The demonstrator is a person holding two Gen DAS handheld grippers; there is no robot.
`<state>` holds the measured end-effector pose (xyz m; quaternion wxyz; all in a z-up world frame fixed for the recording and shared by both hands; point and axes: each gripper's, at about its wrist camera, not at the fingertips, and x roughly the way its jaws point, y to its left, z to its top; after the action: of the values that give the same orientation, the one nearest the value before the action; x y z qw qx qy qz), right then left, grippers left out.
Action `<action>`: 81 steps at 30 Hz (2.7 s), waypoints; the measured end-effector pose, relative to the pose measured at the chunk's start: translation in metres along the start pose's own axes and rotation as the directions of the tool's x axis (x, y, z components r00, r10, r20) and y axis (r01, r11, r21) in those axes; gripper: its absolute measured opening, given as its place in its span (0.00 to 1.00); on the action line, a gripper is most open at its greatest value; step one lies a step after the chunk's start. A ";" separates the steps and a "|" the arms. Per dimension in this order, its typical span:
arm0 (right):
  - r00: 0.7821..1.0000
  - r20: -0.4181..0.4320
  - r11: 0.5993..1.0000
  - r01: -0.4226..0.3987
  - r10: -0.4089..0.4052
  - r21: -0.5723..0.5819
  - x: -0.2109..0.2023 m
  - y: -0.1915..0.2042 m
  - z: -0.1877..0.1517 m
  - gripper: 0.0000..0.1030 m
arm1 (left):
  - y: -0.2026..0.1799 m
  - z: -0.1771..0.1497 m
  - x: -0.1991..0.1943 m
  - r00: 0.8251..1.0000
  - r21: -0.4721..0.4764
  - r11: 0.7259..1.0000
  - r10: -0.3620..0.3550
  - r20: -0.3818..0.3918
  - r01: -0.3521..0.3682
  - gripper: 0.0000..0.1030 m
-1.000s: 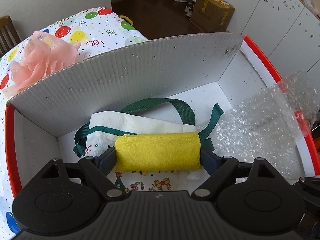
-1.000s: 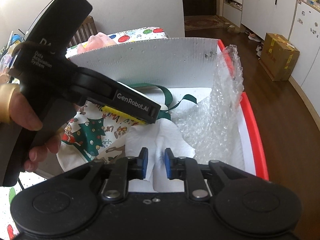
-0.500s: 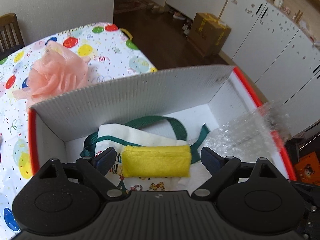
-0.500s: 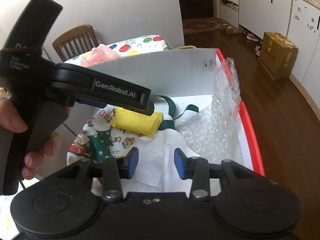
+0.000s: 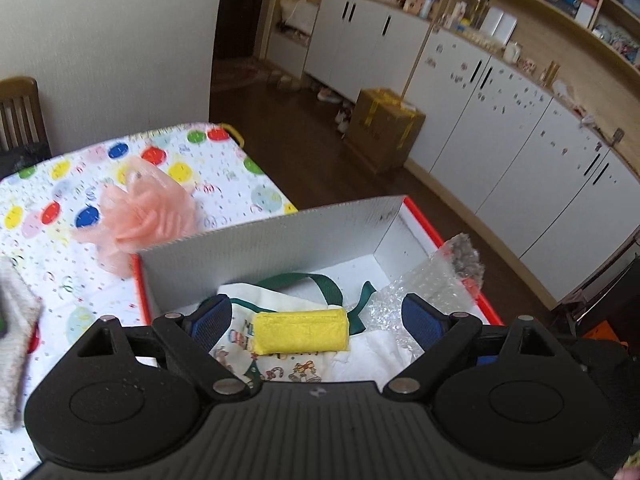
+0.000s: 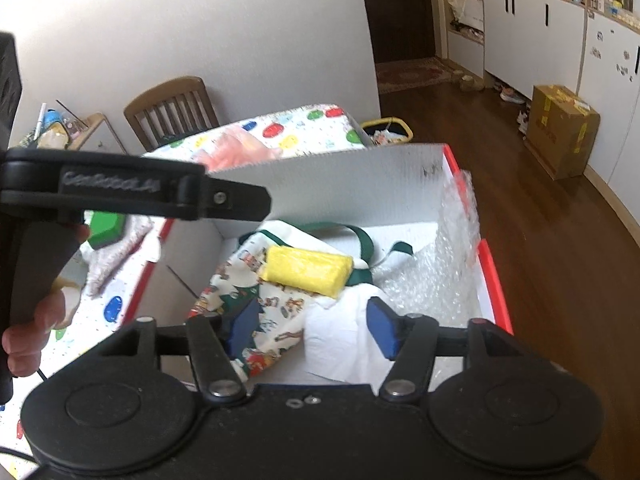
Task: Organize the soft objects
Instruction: 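Open the left tool to drop the sponge while the right tool releases the tissue into the box, then withdraw both tools from the box toward the green sponge and pink bath puff, then grasp the green sponge with the left tool while the right tool grasps the pink mesh puff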
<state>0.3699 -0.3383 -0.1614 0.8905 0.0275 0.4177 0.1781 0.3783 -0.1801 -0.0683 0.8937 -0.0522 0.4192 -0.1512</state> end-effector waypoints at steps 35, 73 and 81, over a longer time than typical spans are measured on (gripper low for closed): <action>0.995 0.082 0.997 -0.057 0.060 -0.045 0.013 0.117 0.042 1.00 | 0.149 -0.050 -0.127 0.945 -0.114 0.971 0.232 0.229 -0.211 1.00; 0.981 -0.166 0.993 0.107 -0.099 0.044 0.228 0.132 0.176 0.99 | 0.341 0.011 0.015 0.866 -0.446 0.743 0.420 -0.271 -0.500 0.99; 0.965 -0.220 0.987 0.155 -0.143 0.038 0.256 0.134 0.176 0.97 | 0.348 0.007 0.032 0.850 -0.465 0.712 0.424 -0.313 -0.527 0.94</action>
<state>0.6139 -0.1085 -0.2083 0.8495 0.0011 0.5178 0.1011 0.4822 0.1399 -0.1640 0.8088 -0.1744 0.5235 0.2034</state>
